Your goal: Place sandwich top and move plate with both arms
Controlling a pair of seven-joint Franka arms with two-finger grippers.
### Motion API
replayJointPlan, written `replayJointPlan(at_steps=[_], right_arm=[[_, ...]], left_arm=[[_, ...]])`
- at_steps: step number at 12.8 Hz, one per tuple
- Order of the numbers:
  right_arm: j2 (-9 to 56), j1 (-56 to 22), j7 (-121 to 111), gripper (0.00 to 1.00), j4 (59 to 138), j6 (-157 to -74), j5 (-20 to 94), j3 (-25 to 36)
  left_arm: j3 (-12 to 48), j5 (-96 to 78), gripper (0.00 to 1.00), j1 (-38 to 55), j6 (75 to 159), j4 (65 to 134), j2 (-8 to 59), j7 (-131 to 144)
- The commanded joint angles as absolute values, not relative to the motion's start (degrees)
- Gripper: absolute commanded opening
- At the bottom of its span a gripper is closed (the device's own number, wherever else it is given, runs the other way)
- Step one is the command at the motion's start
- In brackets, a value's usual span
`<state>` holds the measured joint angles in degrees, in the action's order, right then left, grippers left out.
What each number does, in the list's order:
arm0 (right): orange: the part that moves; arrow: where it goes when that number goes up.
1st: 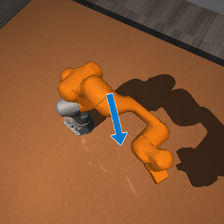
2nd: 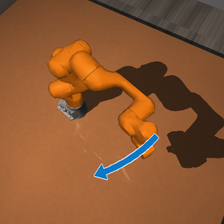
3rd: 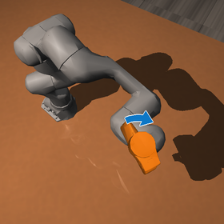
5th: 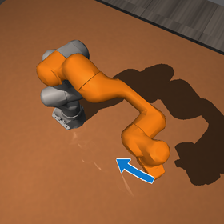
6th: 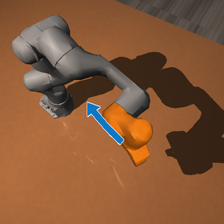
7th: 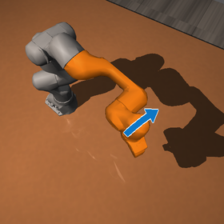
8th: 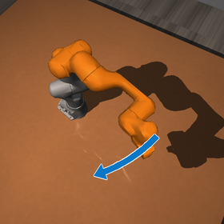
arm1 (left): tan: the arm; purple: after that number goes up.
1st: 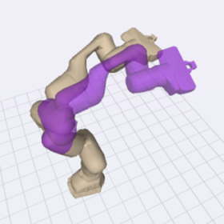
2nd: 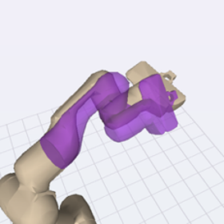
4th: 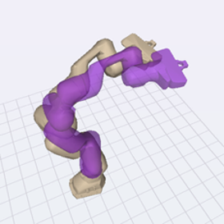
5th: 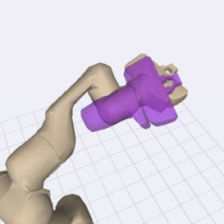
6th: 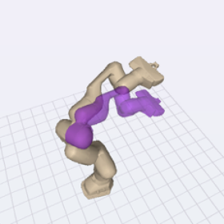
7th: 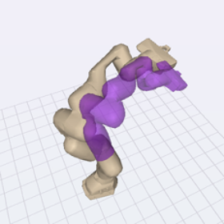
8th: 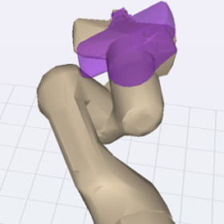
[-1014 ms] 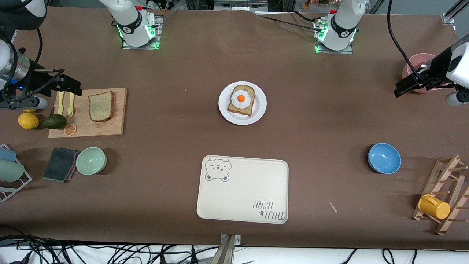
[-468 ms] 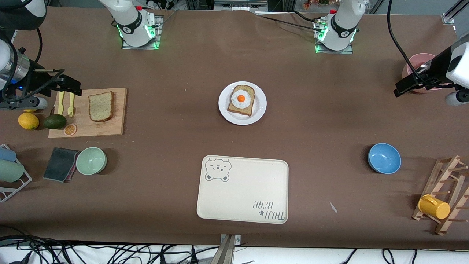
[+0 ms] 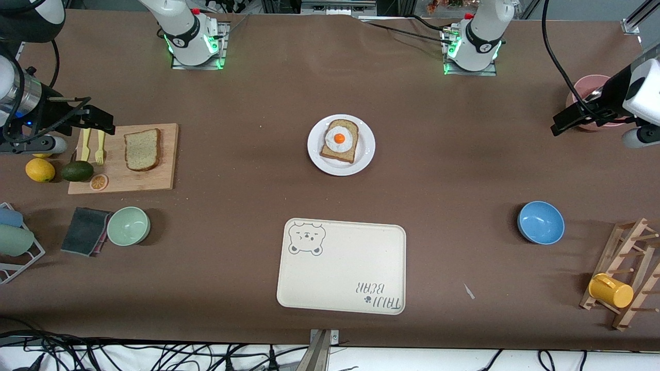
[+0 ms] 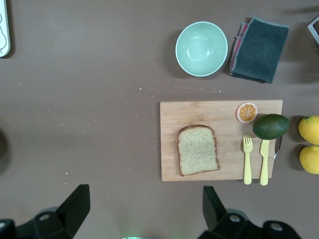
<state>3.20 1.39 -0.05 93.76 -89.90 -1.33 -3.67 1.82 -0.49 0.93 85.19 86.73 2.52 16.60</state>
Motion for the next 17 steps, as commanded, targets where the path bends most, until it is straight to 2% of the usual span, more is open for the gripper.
replayJointPlan(at_steps=[1,7,9,12,13,17], right_arm=[[2.8,1.9,0.4,1.00,94.0,-89.8,-1.1,-4.0],[3.2,2.0,0.4,1.00,93.9,-90.3,-0.8,-4.1],[8.2,1.5,-1.0,1.00,93.9,-89.8,-1.2,-4.4],[11.9,0.9,-0.4,1.00,95.0,-90.1,-4.6,-4.1],[12.5,1.0,-0.4,1.00,96.6,-91.7,-6.6,-4.0],[9.2,1.0,2.4,1.00,110.8,-104.7,-9.0,-3.9]], left_arm=[[2.0,1.4,1.00,1.1,84.0,85.9,2.2,17.1],[2.0,1.3,1.00,1.1,84.0,85.9,2.2,17.1],[1.6,1.3,1.00,1.1,84.0,85.9,2.3,17.1],[1.4,1.3,1.00,0.5,84.0,85.9,2.2,17.1],[1.4,1.3,1.00,0.5,84.0,85.9,2.2,17.1],[1.7,1.3,1.00,0.5,84.0,86.0,2.2,17.2]])
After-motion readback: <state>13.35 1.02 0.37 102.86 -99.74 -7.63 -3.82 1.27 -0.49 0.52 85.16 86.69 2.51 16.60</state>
